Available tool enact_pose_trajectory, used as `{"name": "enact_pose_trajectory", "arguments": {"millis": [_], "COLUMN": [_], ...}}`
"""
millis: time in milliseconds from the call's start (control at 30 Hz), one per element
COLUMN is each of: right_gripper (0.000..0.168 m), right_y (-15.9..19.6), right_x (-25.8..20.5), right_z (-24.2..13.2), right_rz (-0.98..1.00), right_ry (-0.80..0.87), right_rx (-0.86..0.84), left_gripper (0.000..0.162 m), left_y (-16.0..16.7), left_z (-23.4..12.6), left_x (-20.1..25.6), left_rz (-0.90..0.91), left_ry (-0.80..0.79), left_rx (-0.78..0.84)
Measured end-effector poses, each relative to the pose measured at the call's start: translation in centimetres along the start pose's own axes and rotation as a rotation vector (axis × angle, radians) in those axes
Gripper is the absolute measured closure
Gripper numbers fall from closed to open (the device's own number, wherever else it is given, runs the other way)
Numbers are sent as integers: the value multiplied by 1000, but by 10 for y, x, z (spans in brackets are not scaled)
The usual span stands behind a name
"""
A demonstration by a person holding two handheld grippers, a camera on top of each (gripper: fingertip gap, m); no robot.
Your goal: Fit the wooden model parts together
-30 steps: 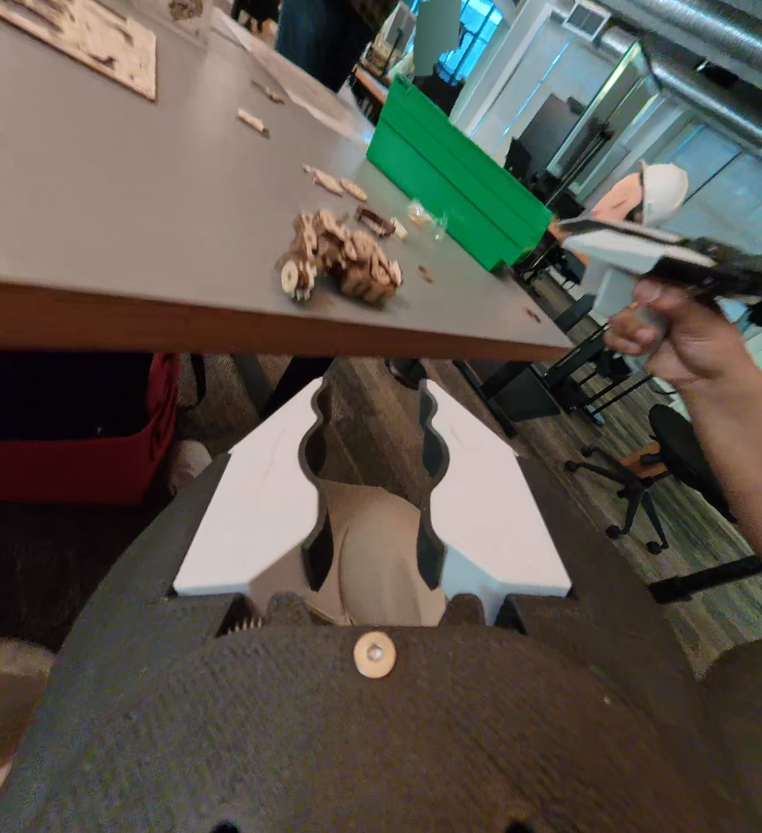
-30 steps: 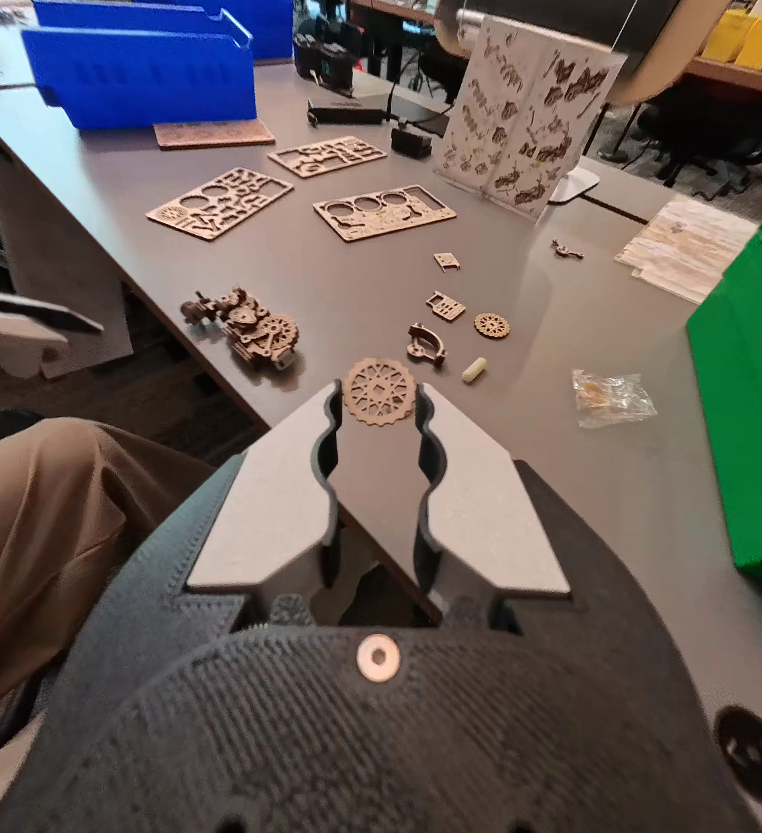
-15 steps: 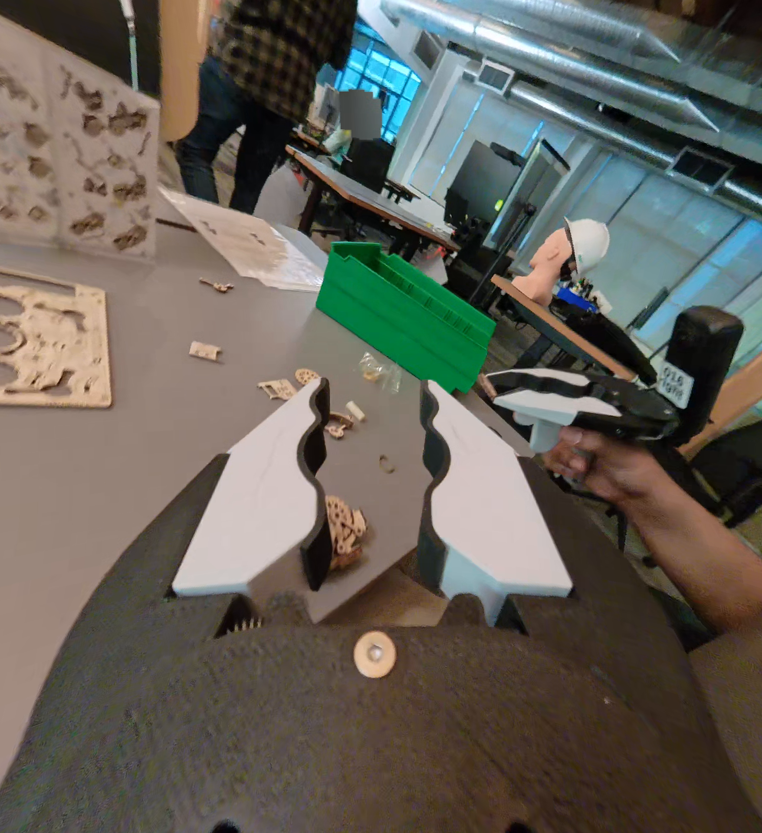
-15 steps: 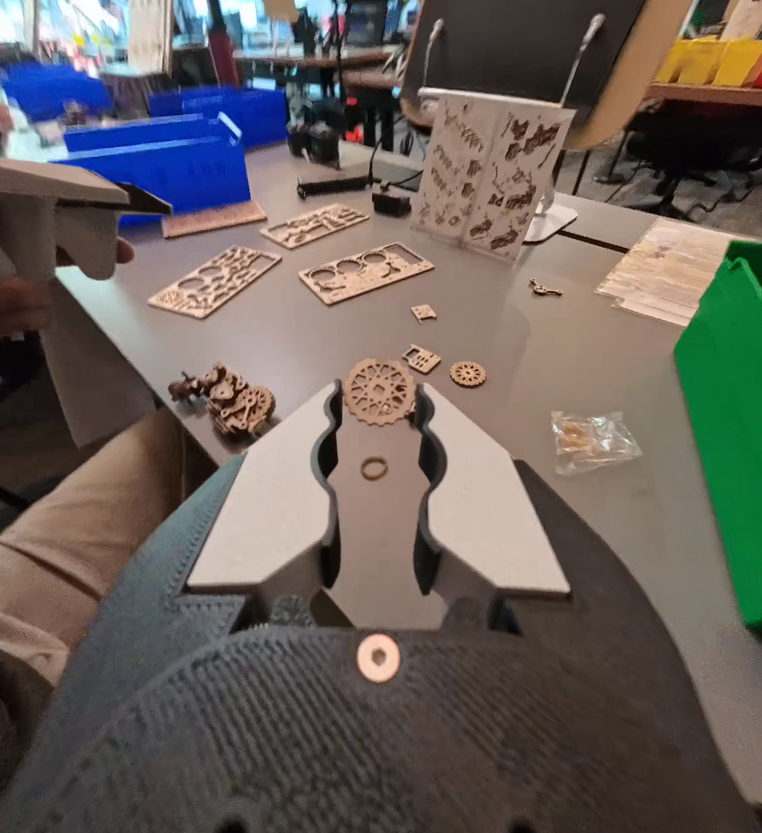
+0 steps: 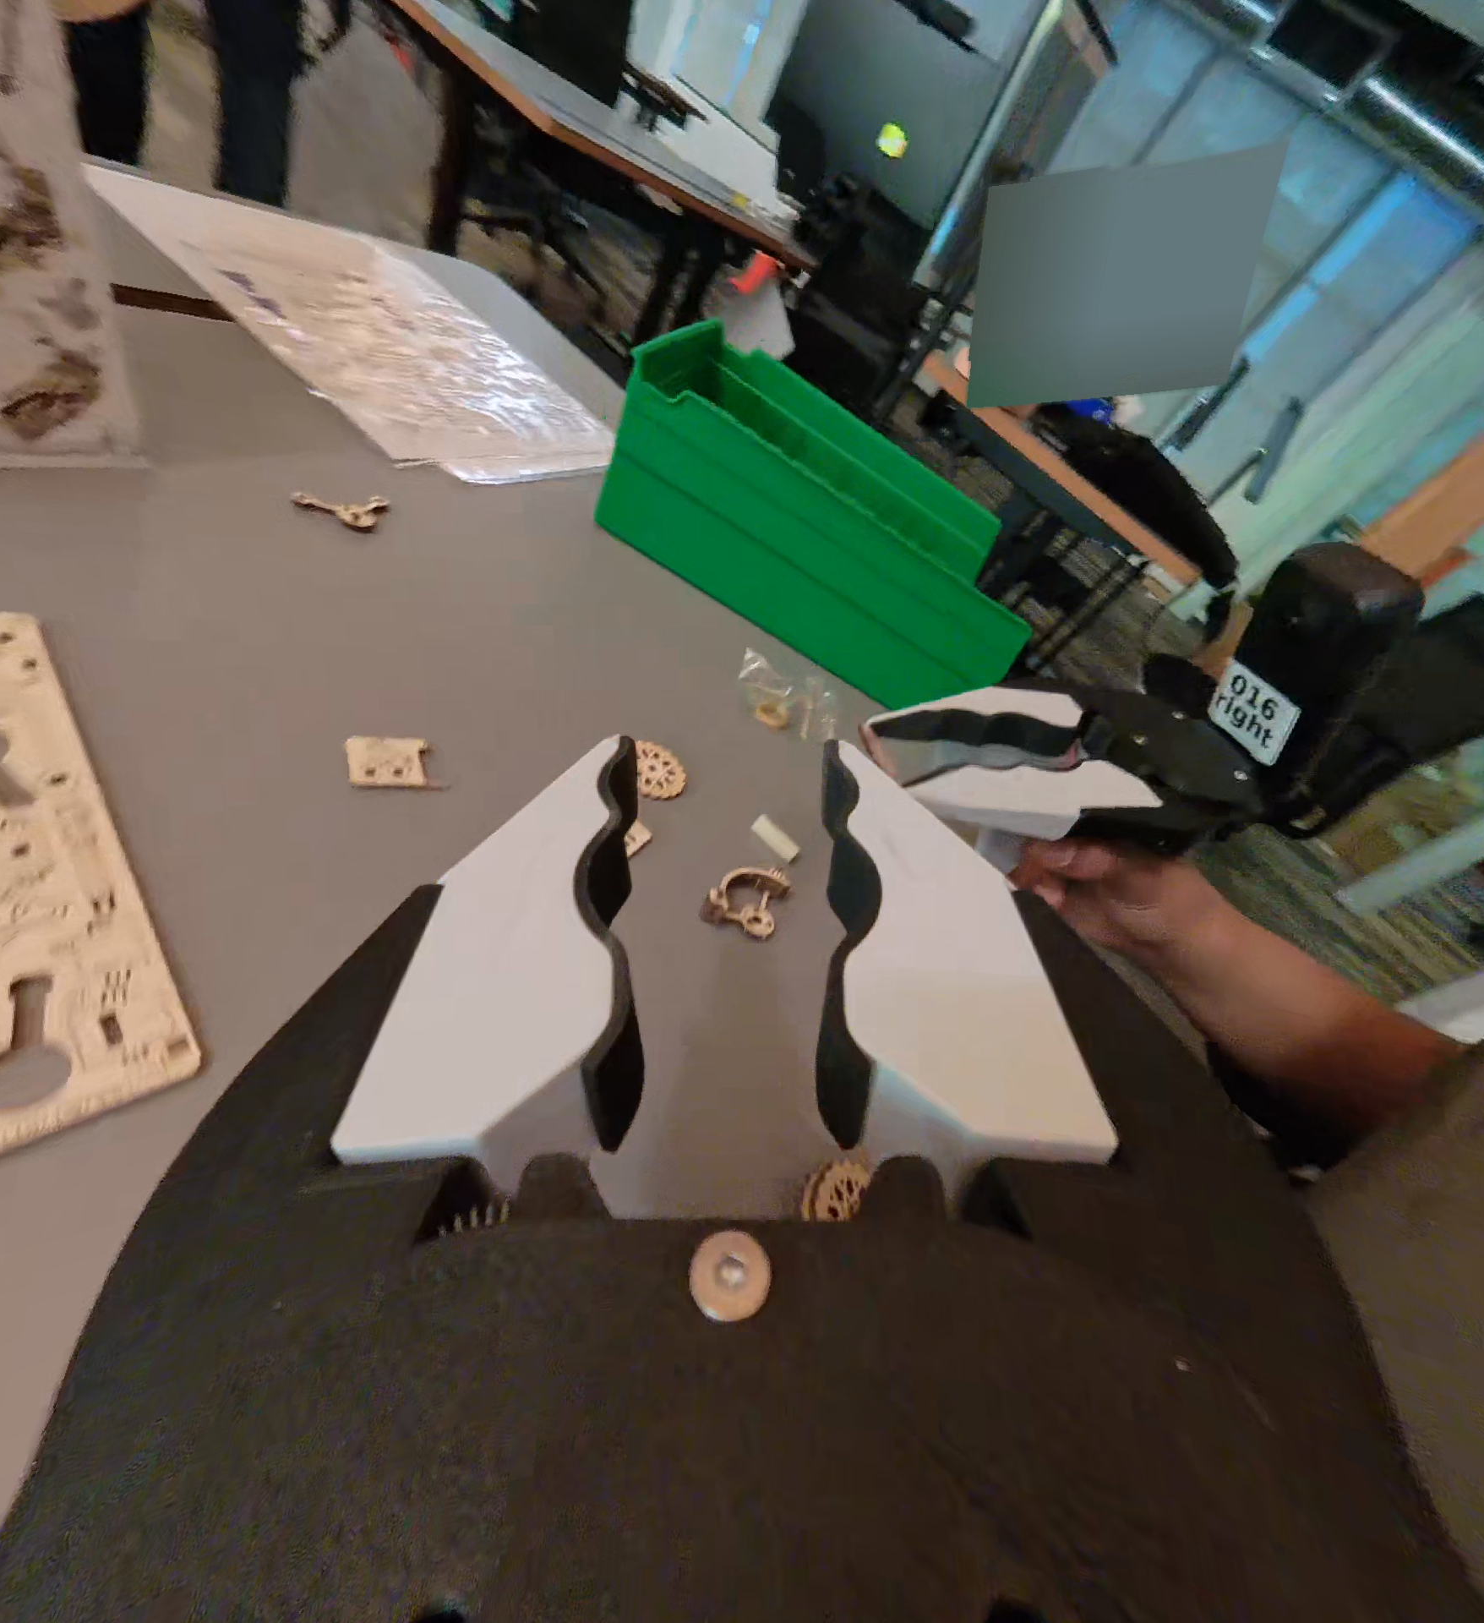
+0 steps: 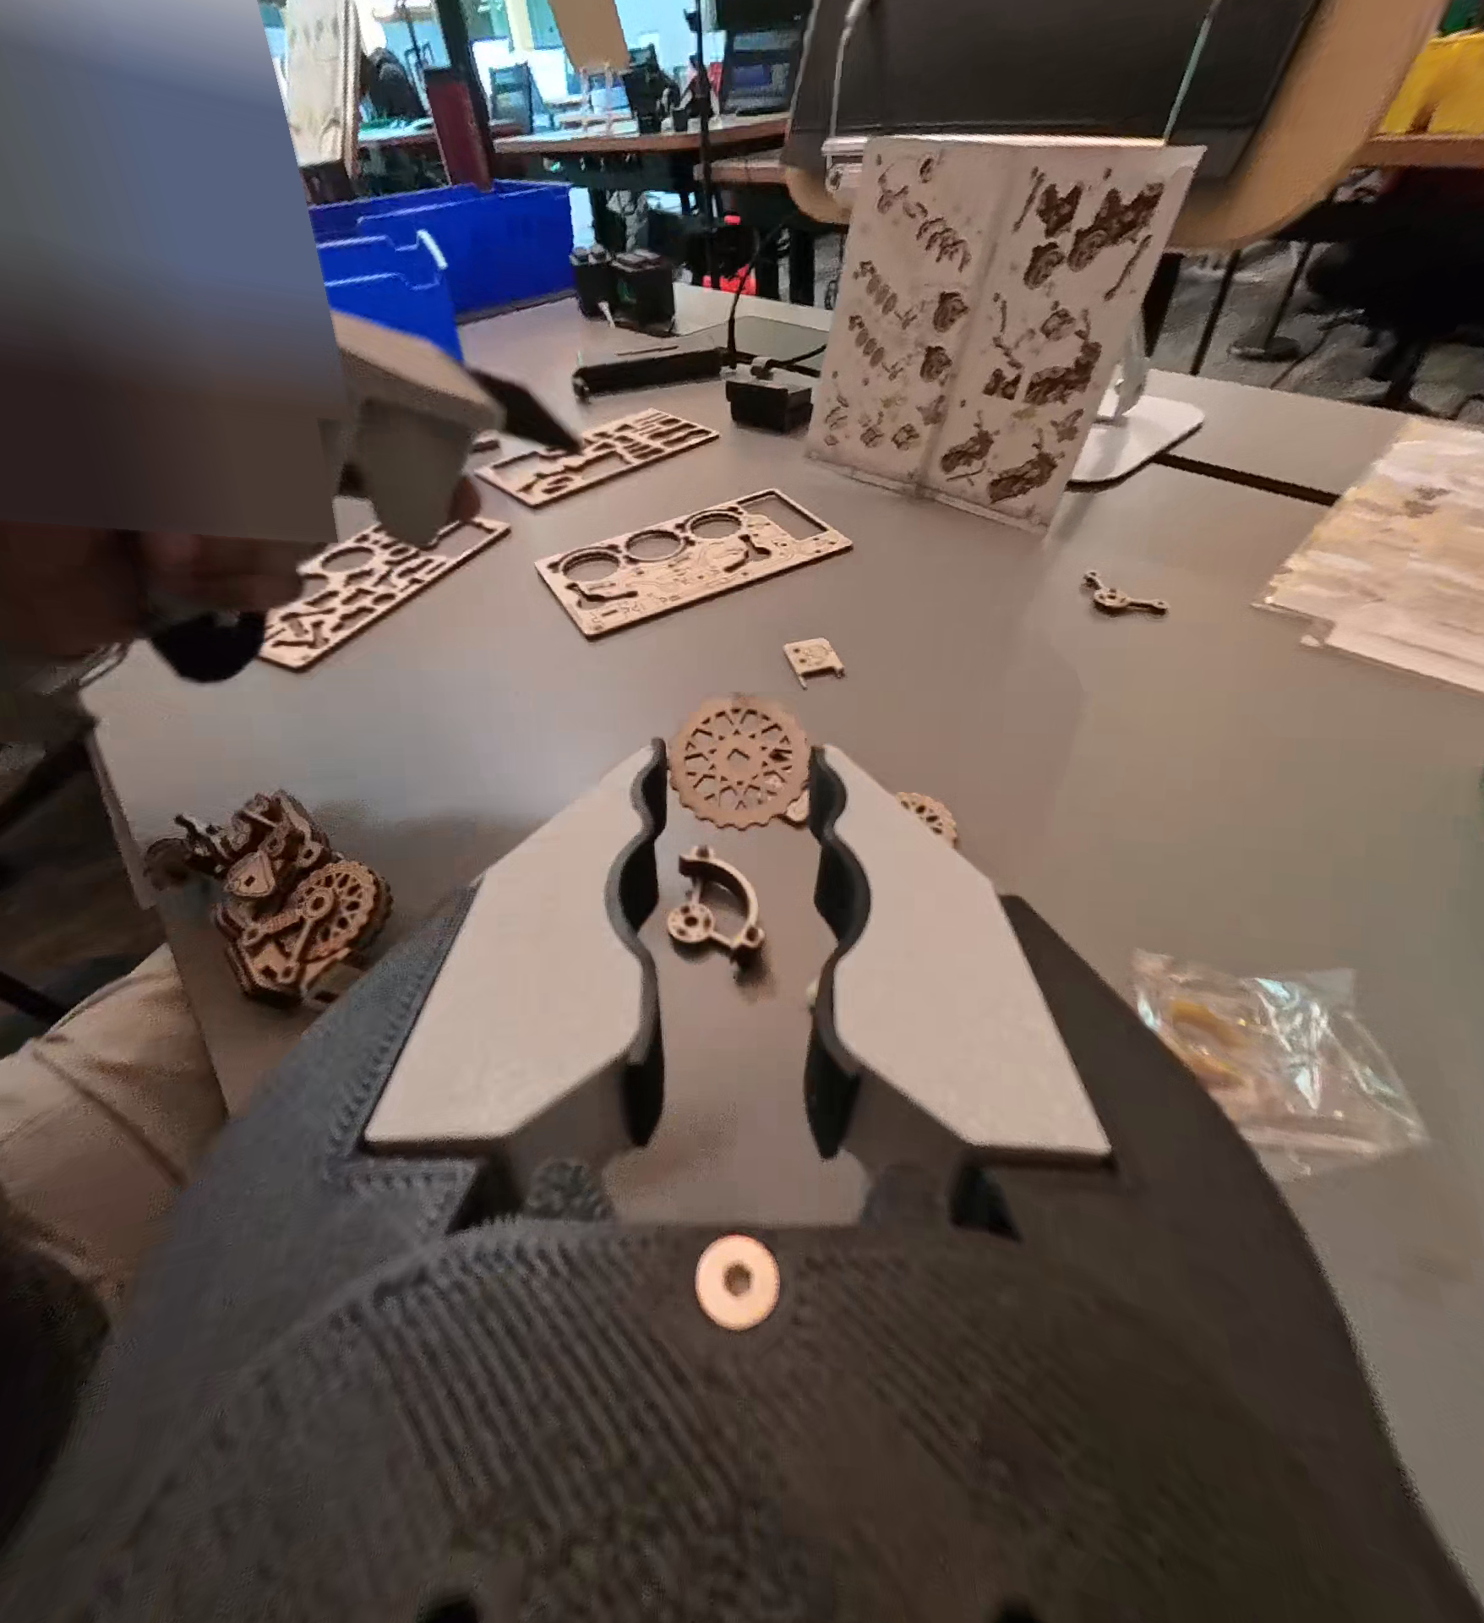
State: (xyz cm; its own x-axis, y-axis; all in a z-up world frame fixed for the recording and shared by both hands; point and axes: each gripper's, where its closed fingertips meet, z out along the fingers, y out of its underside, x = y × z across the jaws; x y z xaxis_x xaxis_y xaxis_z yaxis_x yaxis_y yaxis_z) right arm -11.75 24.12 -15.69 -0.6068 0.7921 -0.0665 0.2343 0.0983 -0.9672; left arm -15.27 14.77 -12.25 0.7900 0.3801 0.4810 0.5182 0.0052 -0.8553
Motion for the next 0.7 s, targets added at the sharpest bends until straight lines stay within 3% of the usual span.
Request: {"name": "enact_pose_trajectory", "arguments": {"millis": [167, 233, 367, 433, 567, 700], "right_gripper": [137, 137, 137, 137, 137, 137], "right_y": [-23, -34, -38, -22, 4, -1], "right_x": [-17, -23, -46, -54, -30, -28], "right_z": [9, 15, 25, 20, -3, -30], "right_rz": [-118, -46, 139, 54, -129, 5], "right_ry": [-37, -48, -99, -63, 111, 72], "right_rx": [-6, 38, 134, 91, 5, 108], "left_gripper": [122, 123, 129, 131, 133, 132], "left_y": [-37, -48, -11, 23, 52, 29], "left_z": [11, 13, 1, -15, -61, -95], "left_x": [22, 38, 22, 17, 17, 19], "left_rz": [80, 93, 23, -21, -82, -90], "left_ry": [30, 39, -88, -93, -25, 36], "left_rx": [-56, -75, -147, -145, 55, 256]}}
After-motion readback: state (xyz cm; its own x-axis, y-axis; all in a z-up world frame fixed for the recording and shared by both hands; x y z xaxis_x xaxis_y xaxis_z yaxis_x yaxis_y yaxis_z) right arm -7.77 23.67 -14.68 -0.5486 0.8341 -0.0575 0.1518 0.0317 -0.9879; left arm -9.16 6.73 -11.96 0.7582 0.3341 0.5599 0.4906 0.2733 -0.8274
